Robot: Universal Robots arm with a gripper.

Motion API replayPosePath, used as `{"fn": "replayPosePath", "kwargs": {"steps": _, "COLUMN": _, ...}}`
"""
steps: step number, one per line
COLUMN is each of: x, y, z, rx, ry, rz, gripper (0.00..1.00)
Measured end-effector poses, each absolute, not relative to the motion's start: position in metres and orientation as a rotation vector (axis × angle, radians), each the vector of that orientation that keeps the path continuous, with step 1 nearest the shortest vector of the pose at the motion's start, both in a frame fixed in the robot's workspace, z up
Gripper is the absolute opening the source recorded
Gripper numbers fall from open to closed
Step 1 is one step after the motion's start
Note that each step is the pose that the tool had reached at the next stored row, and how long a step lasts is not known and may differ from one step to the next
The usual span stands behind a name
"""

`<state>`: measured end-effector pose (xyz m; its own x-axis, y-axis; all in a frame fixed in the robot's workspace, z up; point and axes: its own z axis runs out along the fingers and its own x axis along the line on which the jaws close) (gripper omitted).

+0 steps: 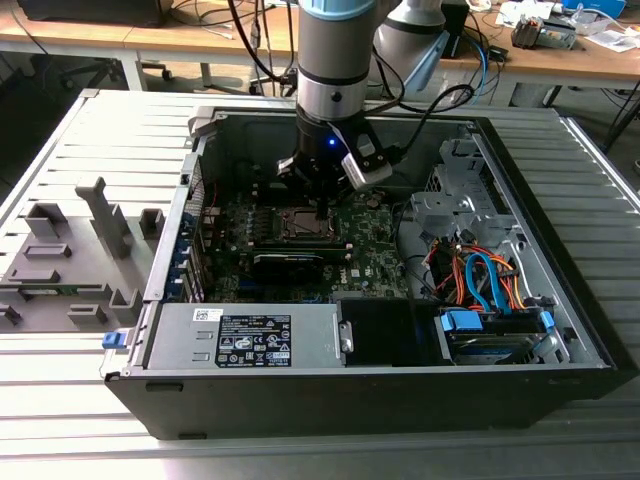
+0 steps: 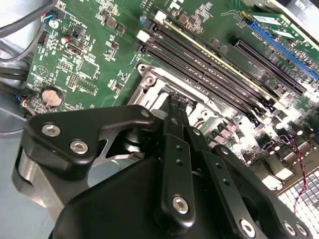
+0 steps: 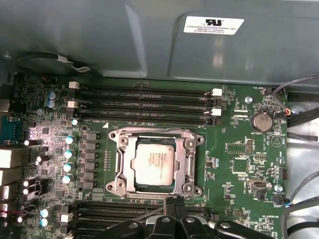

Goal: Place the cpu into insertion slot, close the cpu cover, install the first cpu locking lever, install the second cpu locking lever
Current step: 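Install the second cpu locking lever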

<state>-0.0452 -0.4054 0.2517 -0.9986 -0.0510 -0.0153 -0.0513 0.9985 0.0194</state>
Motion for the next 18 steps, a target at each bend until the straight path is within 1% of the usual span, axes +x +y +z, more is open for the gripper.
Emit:
{"fn": "replayPosePath", "kwargs": {"steps": 11, "x": -0.043, "y": -0.415, "z": 0.241, "rx": -0.08, "ry": 3.126, "rz": 0.031, "gripper": 0.11}}
{"fn": "replayPosePath", "kwargs": {"steps": 18, "x": -0.037, "y": -0.416, "z": 0.234, "rx": -0.084, "ry": 3.127, "rz": 0.031, "gripper": 0.11}}
